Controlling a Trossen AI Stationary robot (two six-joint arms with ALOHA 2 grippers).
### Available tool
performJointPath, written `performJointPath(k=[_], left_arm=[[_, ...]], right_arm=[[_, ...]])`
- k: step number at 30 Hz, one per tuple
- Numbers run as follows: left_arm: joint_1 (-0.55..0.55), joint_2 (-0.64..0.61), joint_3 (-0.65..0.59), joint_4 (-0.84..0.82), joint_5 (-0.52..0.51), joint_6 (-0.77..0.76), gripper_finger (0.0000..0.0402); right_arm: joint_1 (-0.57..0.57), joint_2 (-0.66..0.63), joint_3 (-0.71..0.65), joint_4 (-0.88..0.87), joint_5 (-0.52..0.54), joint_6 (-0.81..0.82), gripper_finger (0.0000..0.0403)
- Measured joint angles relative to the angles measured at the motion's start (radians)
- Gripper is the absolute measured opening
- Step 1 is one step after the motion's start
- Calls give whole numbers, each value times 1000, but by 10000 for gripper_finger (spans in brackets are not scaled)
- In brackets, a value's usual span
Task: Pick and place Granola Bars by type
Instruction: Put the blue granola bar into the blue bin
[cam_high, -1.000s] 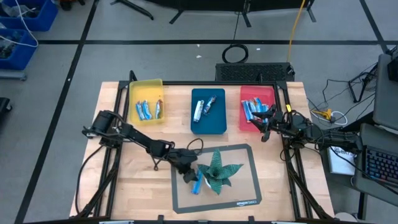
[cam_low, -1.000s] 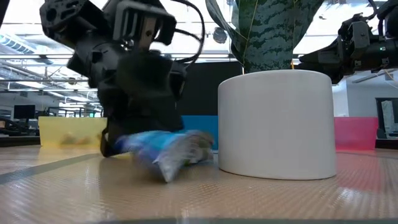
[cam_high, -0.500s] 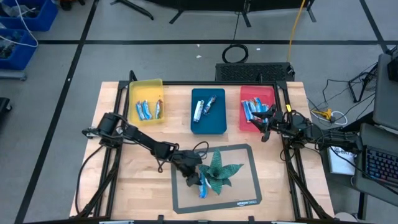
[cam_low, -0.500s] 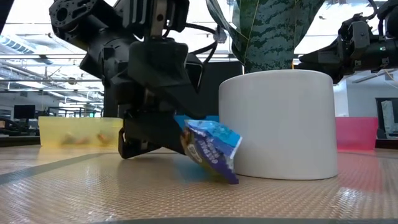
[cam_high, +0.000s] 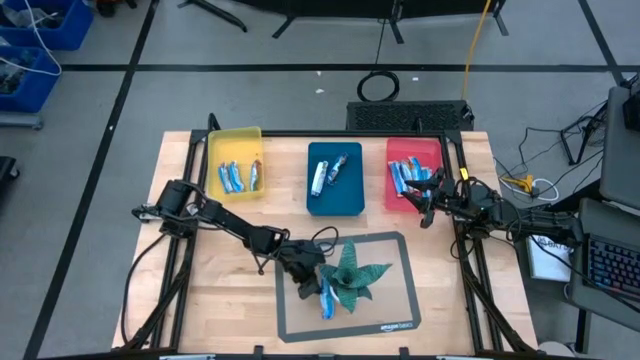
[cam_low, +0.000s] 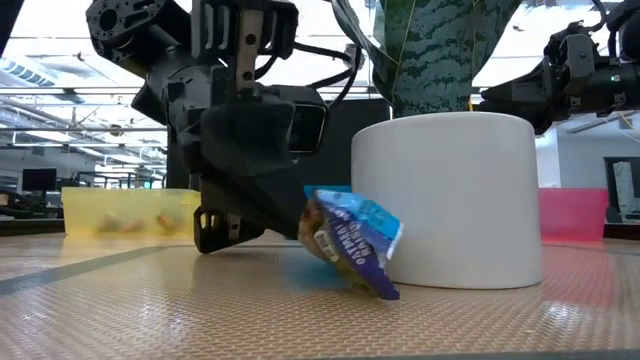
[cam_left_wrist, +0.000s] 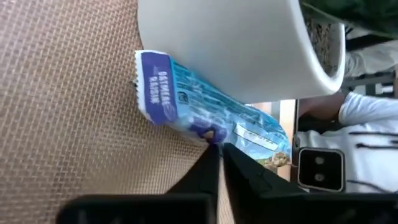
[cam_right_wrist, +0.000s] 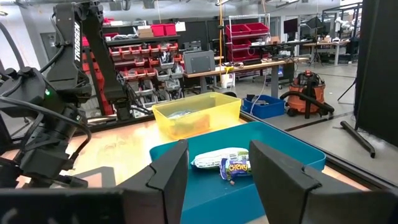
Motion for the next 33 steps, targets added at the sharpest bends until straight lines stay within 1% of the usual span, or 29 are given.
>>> performJointPath(k=[1, 4, 10, 13, 17, 20, 24, 26, 28, 30, 33], left_arm=[[0, 0, 0, 0, 0, 14, 14], [0, 0, 0, -8, -21, 74, 6], [15, 0, 0, -99, -74, 112, 3], [17, -1, 0, -103, -88, 117, 3], [20, -41, -7, -134, -116, 133, 2], [28, -108, -8, -244, -176, 159, 2], [36, -190, -8, -438, -316, 153, 1], [36, -215, -8, -436, -320, 146, 1], [29, -232, -8, -397, -280, 146, 8], [14, -230, -4, -322, -246, 153, 23], [-10, -200, -4, -210, -206, 194, 58]], right_arm=[[0, 0, 0, 0, 0, 0, 160], [0, 0, 0, 0, 0, 0, 160], [0, 0, 0, 0, 0, 0, 160], [0, 0, 0, 0, 0, 0, 160], [0, 0, 0, 0, 0, 0, 160], [0, 0, 0, 0, 0, 0, 160], [0, 0, 0, 4, 0, 0, 160], [0, 2, 0, 1, 0, 0, 160], [0, 4, 0, 1, 0, 0, 160], [0, 5, 0, 0, 0, 0, 160], [0, 6, 0, -1, 0, 0, 160]])
